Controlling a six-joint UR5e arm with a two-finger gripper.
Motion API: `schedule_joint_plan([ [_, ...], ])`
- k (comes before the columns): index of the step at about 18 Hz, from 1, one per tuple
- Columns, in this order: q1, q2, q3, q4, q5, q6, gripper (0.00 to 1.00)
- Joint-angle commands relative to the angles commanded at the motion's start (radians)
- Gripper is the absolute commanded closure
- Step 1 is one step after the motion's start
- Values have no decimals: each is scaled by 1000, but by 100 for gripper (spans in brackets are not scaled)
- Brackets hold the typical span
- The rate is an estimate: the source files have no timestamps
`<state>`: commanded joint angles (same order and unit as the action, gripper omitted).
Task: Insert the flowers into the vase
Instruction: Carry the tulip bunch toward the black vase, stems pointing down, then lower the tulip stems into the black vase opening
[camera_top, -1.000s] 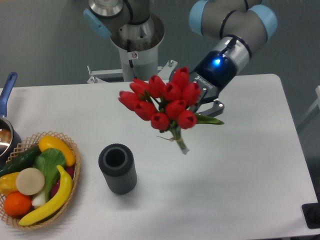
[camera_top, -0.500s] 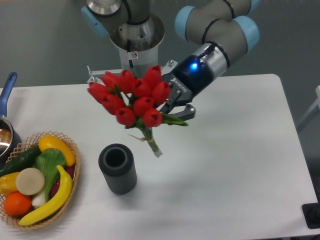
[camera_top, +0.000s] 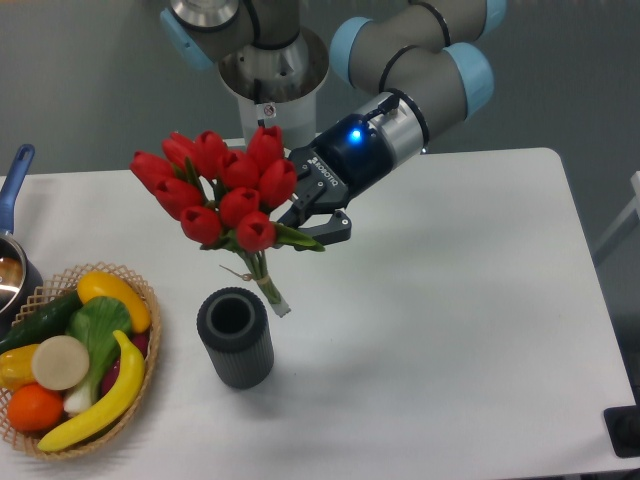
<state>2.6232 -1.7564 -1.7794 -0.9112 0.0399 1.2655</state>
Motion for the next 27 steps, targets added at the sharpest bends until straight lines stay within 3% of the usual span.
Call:
schedule_joint_plan([
  [11,-35,-15,-29,0,-34,9,59],
  [27,-52,-89,-51,-2,-34,9,59],
])
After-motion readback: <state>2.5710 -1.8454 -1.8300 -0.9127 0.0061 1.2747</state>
